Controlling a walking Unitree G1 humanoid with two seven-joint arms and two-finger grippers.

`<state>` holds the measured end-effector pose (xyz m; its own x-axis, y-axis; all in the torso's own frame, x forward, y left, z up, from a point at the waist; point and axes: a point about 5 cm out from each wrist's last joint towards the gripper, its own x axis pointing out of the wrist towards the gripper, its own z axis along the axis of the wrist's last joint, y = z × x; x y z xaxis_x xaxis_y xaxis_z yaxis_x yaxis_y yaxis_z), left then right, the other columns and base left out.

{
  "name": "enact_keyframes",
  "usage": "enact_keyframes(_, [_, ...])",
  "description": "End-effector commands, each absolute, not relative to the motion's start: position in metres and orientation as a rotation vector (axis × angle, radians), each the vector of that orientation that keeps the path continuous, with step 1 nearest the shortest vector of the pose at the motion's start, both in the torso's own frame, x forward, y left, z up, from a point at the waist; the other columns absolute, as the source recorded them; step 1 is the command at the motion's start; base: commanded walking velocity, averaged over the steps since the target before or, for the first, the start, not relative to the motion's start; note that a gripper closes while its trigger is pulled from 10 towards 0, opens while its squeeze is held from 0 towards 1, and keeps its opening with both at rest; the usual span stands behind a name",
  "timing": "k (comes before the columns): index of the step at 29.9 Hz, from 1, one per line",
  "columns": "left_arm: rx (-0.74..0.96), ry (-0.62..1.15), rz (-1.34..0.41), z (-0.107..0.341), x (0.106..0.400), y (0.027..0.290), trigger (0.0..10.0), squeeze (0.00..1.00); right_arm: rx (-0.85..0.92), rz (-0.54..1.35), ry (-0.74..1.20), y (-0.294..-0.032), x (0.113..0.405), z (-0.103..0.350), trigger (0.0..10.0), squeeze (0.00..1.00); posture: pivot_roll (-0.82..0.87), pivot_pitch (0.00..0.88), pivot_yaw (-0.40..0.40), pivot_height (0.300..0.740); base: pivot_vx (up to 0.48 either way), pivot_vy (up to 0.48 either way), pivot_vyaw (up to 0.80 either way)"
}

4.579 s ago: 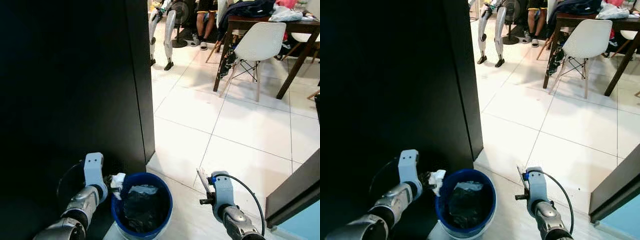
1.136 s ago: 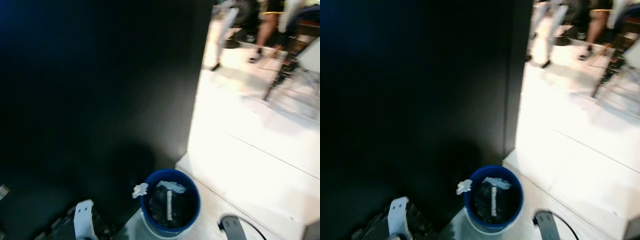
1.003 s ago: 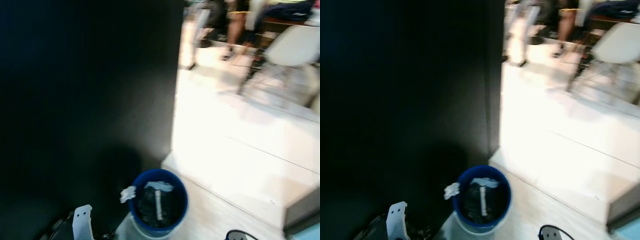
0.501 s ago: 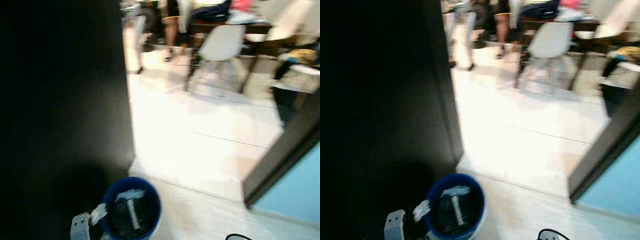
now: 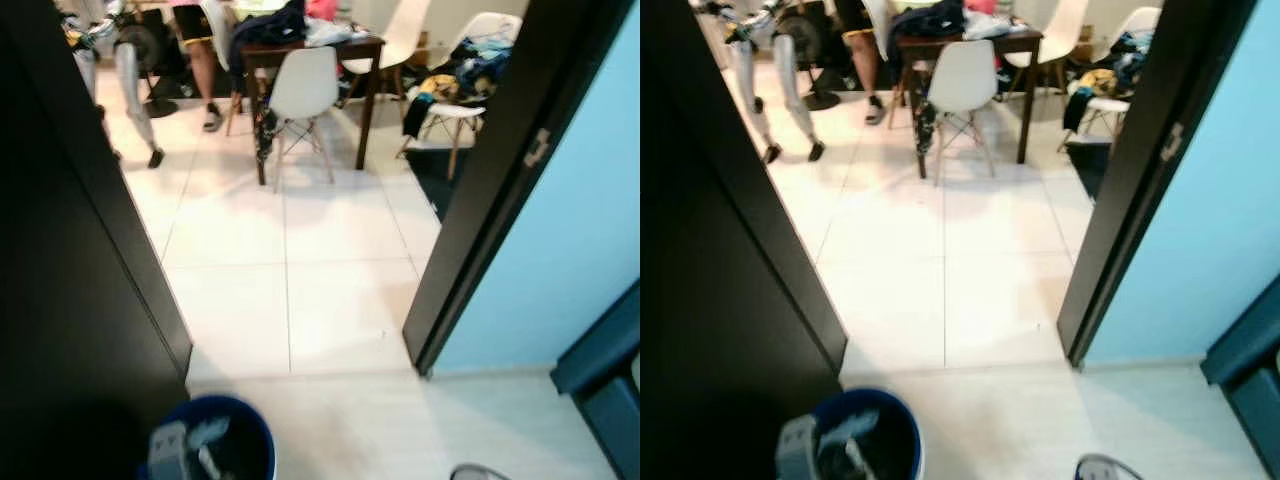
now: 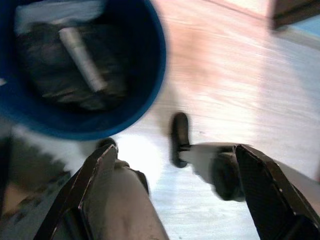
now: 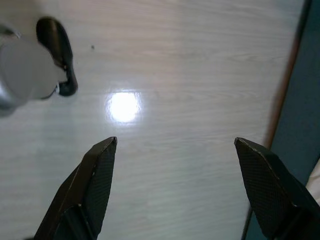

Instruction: Clean up the room

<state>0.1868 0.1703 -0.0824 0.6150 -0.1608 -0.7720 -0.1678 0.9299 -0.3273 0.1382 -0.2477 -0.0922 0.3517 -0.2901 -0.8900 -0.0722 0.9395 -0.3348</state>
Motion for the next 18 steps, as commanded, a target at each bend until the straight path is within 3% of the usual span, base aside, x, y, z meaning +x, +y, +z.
enact_keyframes(1, [-0.364,0.953,0.017,-0.087,0.179,0.170,10.0,0.00,-0.340,-0.122,1.240,-0.242,0.130,-0.097,10.0,0.00,-0.02,0.085,0.021,0.740,0.000,0.000,-0.80])
enact_keyframes(18, [-0.332,0.959,-0.005,-0.092,0.162,0.183,10.0,0.00,-0.340,-0.113,1.237,-0.240,0.131,-0.097,10.0,0.00,-0.01,0.083,0.030,0.740,0.000,0.000,-0.80])
